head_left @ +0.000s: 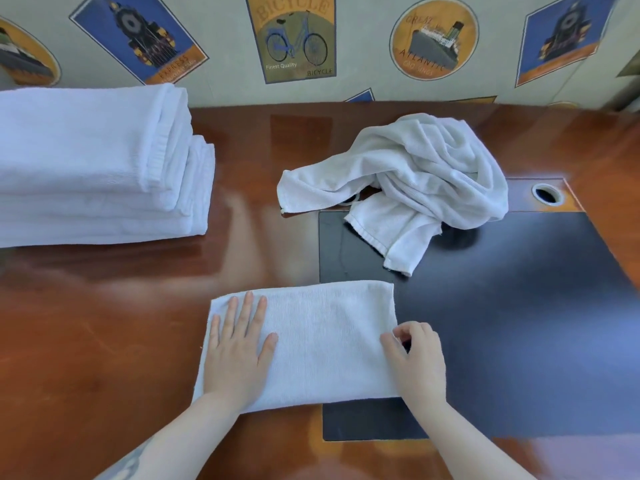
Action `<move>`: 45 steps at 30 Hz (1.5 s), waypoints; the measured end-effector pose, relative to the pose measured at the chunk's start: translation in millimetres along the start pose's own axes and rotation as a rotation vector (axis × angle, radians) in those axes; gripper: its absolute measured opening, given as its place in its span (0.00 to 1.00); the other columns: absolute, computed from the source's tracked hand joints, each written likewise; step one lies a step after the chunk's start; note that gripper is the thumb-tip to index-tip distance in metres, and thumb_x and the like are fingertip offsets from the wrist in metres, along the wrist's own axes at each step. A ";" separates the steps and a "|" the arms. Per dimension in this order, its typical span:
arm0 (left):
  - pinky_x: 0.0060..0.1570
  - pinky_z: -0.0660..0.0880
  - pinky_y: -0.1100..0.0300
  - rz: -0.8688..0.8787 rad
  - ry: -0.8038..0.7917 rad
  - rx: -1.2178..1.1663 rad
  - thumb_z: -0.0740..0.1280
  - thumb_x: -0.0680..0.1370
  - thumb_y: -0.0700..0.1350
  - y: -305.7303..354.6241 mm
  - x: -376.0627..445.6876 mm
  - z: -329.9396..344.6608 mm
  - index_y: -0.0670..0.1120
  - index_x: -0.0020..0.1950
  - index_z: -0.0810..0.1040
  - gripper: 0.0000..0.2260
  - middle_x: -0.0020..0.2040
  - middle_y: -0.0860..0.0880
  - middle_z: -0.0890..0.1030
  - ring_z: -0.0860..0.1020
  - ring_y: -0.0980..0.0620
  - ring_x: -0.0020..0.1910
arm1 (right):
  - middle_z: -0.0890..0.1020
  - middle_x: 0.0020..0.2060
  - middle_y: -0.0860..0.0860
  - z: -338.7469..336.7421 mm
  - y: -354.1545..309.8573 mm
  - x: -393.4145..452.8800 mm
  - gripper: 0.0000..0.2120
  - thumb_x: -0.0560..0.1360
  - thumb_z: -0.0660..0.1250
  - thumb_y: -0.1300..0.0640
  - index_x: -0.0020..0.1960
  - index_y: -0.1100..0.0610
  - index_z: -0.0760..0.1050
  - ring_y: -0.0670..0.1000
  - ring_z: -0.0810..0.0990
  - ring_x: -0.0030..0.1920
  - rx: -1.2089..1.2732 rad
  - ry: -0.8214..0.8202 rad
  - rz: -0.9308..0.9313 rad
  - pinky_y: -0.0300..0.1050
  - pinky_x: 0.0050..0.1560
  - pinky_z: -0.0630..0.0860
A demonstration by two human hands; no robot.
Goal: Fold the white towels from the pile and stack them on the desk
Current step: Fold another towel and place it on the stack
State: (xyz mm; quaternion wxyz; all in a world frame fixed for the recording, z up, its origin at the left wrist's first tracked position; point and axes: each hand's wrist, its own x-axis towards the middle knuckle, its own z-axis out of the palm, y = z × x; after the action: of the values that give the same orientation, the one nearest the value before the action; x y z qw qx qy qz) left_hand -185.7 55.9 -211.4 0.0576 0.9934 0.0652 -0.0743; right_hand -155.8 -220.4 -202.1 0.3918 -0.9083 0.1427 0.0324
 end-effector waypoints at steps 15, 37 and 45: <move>0.45 0.75 0.57 -0.677 -0.147 -1.314 0.76 0.69 0.51 122.0 -8.2 -43.2 0.47 0.49 0.75 0.15 0.45 0.51 0.80 0.79 0.53 0.44 | 0.79 0.36 0.46 -19.8 -23.9 -38.2 0.01 0.71 0.65 0.56 0.41 0.52 0.73 0.50 0.75 0.39 -0.283 -0.480 -0.921 0.46 0.37 0.72; 0.38 0.80 0.54 -0.807 -0.366 -1.815 0.65 0.78 0.54 96.1 -42.6 -49.1 0.44 0.50 0.86 0.16 0.46 0.44 0.86 0.85 0.44 0.44 | 0.80 0.38 0.42 -19.9 -68.0 -42.5 0.03 0.71 0.68 0.46 0.42 0.45 0.76 0.42 0.77 0.41 0.075 -0.336 -0.374 0.38 0.42 0.73; 0.47 0.80 0.50 -0.780 -0.341 -1.591 0.68 0.77 0.39 96.0 -36.7 -46.1 0.41 0.56 0.81 0.09 0.47 0.44 0.86 0.84 0.43 0.47 | 0.81 0.51 0.42 -16.3 -44.0 -0.9 0.11 0.74 0.68 0.52 0.56 0.46 0.75 0.45 0.78 0.49 0.224 -0.025 -0.019 0.43 0.48 0.72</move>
State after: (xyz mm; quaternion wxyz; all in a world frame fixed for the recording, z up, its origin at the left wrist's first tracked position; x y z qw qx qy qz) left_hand -202.0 -37.3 -150.4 0.7076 0.5427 0.4203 -0.1679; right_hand -145.0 -203.3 -159.7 0.4929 -0.8597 0.1320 0.0241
